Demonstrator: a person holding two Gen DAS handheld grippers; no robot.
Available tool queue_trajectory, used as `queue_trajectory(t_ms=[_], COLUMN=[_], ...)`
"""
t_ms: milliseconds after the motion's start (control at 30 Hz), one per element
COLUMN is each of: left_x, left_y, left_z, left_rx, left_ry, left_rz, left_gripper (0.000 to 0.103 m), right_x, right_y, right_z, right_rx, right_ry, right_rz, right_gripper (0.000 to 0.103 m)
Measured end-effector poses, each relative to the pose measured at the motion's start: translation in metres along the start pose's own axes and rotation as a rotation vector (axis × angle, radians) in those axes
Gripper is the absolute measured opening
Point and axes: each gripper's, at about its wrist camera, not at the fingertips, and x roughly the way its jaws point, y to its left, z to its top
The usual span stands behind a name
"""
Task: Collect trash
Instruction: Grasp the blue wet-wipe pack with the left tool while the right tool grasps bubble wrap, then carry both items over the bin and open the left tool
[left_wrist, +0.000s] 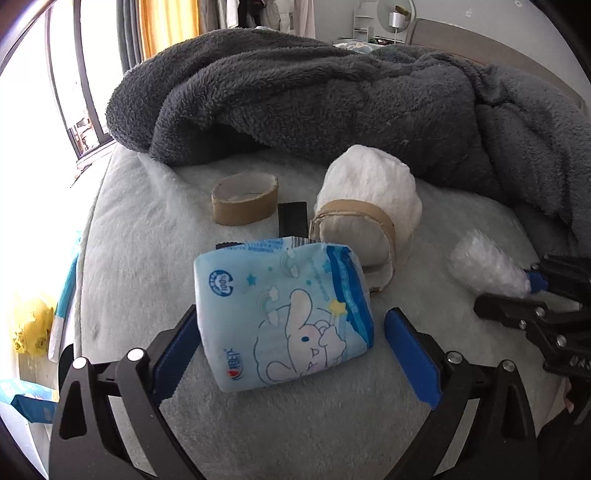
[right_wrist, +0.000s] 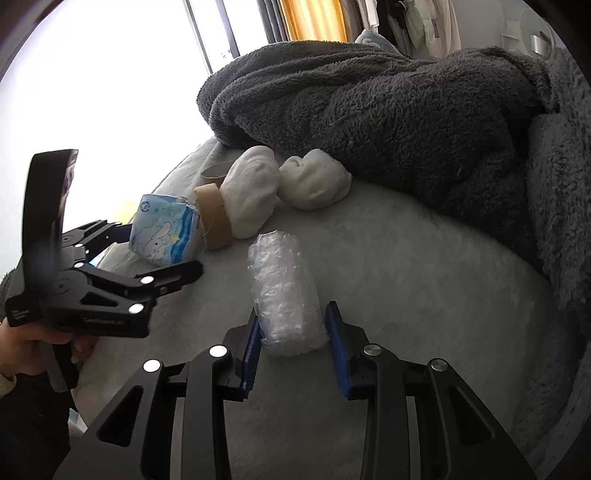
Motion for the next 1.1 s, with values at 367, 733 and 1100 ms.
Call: queue_trajectory(t_ms=[367,733,1100], left_x=[-0.003,-0.027,-0.054], left_y=[0.007,0.034,0.092], left_z=[0.000,0.002,0.001], left_rx=[-0.024,-0.042,-0.142], left_ry=[-0.001,-0.035,-0.088], left_rz=[-0.006,-0.051,-0.070], left_gripper=[0.080,0.071,0.071], right_x=[-0.018,-0.014,-0.014], right_y=[0.007,0.037,0.095], right_z=[0.008,0.029,0.069], right_rx=[0.038,0.028,0.009], right_ry=[-0.031,-0.033,-0.086], right_rz=[-0.005,-0.008,0.054], right_gripper=[0.034,0.034,0.034])
